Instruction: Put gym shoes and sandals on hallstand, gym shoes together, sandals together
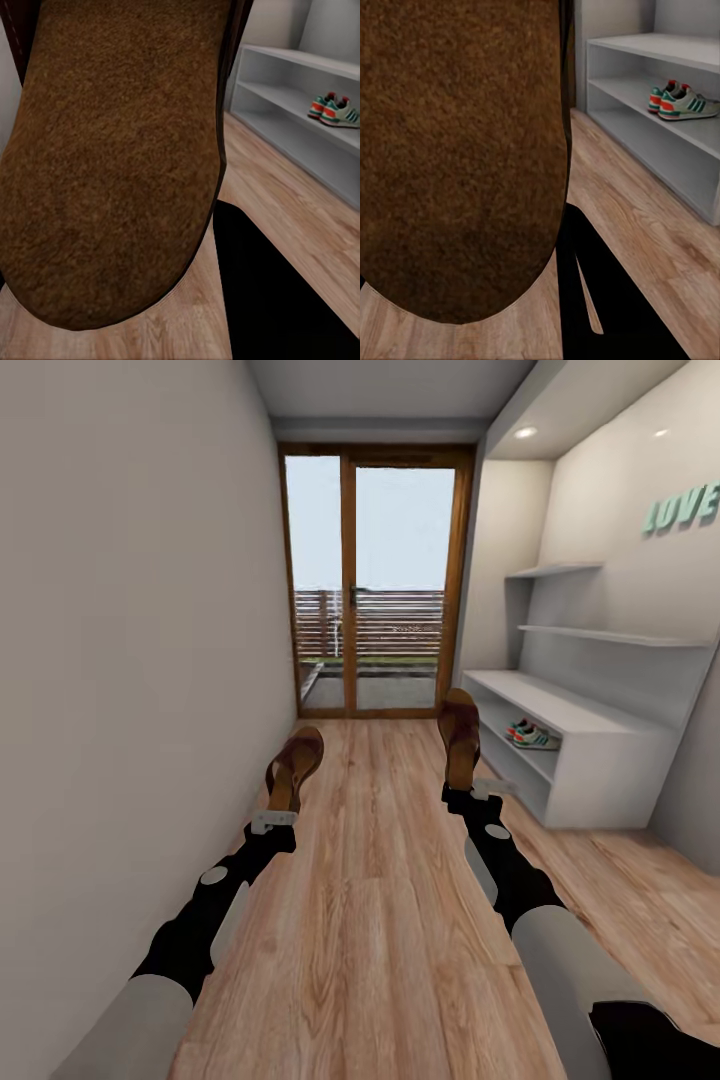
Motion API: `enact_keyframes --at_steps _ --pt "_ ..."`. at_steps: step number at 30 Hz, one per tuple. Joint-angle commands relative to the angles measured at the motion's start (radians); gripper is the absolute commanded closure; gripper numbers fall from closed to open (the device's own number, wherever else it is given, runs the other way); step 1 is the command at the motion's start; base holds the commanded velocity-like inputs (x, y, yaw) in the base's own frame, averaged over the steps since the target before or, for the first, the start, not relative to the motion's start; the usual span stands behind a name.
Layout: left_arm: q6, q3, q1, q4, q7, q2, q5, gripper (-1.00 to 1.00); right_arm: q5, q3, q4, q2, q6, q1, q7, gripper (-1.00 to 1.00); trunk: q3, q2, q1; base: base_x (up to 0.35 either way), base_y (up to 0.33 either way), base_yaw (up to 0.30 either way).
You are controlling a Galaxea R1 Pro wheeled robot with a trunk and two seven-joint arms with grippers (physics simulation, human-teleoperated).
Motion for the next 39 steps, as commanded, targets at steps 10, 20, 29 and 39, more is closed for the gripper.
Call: enact_keyframes --at_steps 10,20,29,39 --pt "0.004 0.000 0.000 -0.001 -0.004 0.000 0.005 1.00 -0.008 -0.001 -0.001 0.001 -0.001 -0.001 -0.001 1.00 -0.001 0.000 0.000 0.345 0.000 0.000" --pt "0.004 0.000 0.000 -0.001 -0.004 0.000 0.005 1.00 -0.007 -0.001 -0.001 0.001 -0.001 -0.001 -0.001 1.00 -0.001 0.000 0.000 0.345 0.000 0.000" --pt "0.004 0.000 0.000 -0.001 -0.003 0.000 0.005 1.00 -0.006 -0.001 -0.001 0.001 0.001 -0.001 -0.001 1.00 -0.001 0.000 0.000 0.345 0.000 0.000" --pt "0.004 -0.001 0.000 -0.001 -0.003 0.000 0.005 1.00 -0.006 -0.001 -0.001 0.001 0.002 -0.001 -0.001 1.00 -0.001 0.000 0.000 0.345 0.000 0.000"
